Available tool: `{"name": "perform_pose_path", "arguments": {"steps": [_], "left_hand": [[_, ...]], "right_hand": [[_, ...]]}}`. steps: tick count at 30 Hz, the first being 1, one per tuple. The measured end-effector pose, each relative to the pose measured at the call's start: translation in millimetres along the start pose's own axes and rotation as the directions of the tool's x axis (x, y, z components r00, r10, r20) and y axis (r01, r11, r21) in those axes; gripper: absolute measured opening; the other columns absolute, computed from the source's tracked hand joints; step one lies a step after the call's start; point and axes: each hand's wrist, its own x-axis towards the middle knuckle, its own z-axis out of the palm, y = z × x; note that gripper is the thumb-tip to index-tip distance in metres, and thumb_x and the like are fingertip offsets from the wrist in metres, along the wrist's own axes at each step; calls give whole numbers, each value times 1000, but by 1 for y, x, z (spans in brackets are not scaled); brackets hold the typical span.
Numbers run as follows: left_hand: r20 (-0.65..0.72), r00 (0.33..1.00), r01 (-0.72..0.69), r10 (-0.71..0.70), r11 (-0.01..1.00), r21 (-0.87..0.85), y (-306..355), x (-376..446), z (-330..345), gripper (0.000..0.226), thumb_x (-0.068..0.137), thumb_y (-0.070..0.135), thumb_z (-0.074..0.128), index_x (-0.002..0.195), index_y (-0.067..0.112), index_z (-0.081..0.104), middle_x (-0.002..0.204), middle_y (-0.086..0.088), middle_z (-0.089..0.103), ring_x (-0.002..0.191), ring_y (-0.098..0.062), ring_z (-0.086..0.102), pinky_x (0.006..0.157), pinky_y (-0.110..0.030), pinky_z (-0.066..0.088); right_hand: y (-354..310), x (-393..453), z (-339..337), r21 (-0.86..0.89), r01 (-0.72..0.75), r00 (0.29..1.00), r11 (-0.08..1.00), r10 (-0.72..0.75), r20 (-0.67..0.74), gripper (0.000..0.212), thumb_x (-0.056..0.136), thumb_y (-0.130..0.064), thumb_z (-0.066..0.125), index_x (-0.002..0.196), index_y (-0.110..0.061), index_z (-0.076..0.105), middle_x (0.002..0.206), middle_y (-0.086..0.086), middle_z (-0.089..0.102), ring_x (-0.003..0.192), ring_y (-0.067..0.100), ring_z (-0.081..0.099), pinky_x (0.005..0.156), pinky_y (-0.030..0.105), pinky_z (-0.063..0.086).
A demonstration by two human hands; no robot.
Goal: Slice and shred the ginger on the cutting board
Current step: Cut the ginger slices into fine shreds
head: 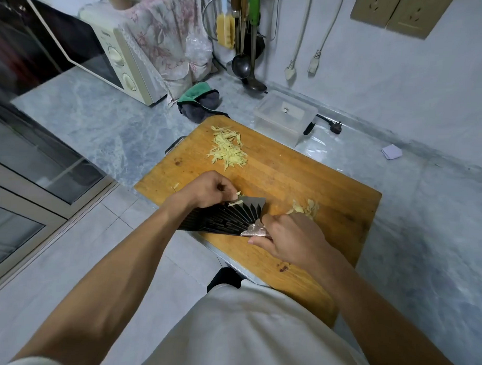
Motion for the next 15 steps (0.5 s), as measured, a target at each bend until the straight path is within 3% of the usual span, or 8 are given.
{"name": "perform_pose_path", "arguments": {"steps": [6, 11, 15], "left_hand": [[15, 1000, -26, 26, 1000, -2, 6, 2, 0, 25, 81, 33, 80, 103, 22, 76, 98, 14, 71, 87, 9, 60, 71, -5, 41], [-82, 996, -42, 39, 999, -30, 3, 9, -1, 10, 86, 20, 76, 91, 11, 78, 81, 19, 70, 71, 13, 61, 65, -3, 41], [-212, 977, -33, 29, 999, -12, -8, 10, 2, 6, 90, 19, 72, 87, 16, 76, 85, 13, 71, 79, 7, 63, 77, -16, 48]], "right_hand": [[5, 4, -6, -8, -3, 999, 1000, 2, -35, 58, 98, -62, 47, 100, -6, 63, 82, 9, 70, 71, 30, 68, 57, 32, 40], [5, 3, -9, -31, 10, 1000, 999, -10, -11, 59, 98, -65, 42, 103, -9, 61, 86, 6, 70, 72, 25, 67, 61, 31, 48], [10, -1, -10, -37, -33, 999, 999, 33, 8, 58, 99, -65, 41, 104, -11, 60, 87, 4, 68, 74, 23, 67, 58, 29, 41]]}}
